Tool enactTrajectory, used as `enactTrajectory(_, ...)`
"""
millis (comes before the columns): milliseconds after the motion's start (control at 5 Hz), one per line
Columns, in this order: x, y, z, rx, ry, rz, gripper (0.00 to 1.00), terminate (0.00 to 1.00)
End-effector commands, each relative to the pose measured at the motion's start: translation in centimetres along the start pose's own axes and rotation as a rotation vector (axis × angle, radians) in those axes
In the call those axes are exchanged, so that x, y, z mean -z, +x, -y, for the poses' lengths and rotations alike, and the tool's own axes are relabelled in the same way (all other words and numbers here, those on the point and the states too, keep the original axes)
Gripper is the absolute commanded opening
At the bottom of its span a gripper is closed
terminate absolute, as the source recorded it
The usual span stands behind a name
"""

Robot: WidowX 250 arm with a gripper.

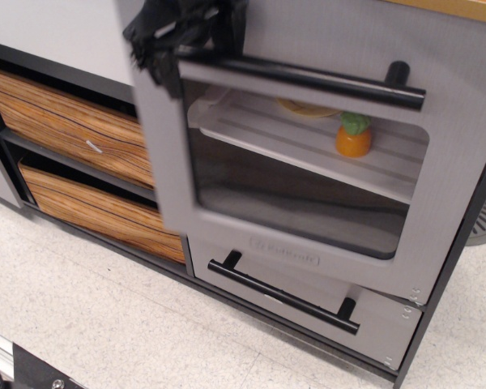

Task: Open oven

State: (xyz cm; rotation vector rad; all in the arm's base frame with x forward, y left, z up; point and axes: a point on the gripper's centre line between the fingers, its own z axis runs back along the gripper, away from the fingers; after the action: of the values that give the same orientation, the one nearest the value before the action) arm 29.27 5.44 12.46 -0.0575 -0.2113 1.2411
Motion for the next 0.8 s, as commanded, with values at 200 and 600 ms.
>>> enactTrajectory(200,-3.2,0.5,-1.7,0.045,-0.073,0.019,1.00,0.00)
enactTrajectory(600,-6.2,0.1,-3.0,0.138,-0.135,-0.041,1.00,0.00)
